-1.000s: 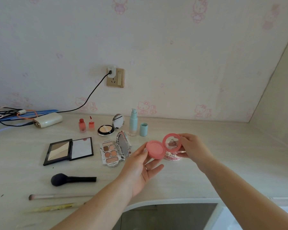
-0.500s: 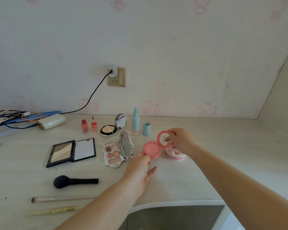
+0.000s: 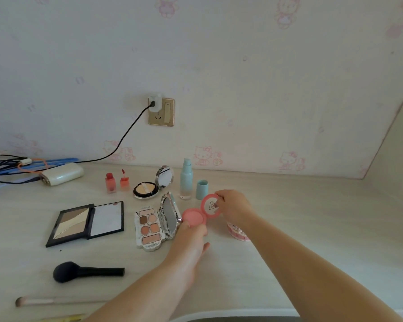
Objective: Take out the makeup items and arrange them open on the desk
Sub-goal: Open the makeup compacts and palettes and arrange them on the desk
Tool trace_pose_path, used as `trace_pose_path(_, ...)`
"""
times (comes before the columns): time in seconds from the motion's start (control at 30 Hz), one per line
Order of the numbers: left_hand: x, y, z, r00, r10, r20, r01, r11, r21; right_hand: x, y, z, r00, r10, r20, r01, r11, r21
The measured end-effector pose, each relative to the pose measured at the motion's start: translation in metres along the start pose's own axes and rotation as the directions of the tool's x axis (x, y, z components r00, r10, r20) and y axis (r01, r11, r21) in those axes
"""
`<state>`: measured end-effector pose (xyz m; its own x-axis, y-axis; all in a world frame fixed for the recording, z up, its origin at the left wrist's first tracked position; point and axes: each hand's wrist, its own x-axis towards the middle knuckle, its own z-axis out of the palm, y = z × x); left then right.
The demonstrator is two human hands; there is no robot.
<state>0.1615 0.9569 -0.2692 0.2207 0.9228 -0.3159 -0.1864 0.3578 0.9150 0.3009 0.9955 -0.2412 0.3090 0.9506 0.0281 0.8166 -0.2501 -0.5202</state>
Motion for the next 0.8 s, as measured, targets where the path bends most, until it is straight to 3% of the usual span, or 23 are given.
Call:
trace_pose_path(0.2,0.002,-0.001,0.000,1.000,-0.028,-0.006,0.028,0.999,0.018,0.007,0.002,0.006,1.000,0.000,0.015,0.001,0.996,-0.088)
trace_pose_path(0.53,-0.001,-0.004,-0.002,0.999,-0.027,0.027,0.027,0.999,-0.021,0.004,0.019,-0.001,0.992,-0.089,-0.087,0.075,0.985,-0.154)
trace_pose_path(0.7,-0.011,-0.015,0.003,0.993,0.010,0.121,-0.024,0.993,0.112,-0.004,0.056,-0.025,0.969,-0.023,-0.247,0.018,1.000,-0.022)
trace_pose_path(0.8,-0.010,-0.021,0.015,0.976,0.029,0.218,-0.063,0.987,0.149,-0.018,0.077,-0.027,0.973,0.031,-0.230,-0.023,0.999,0.036)
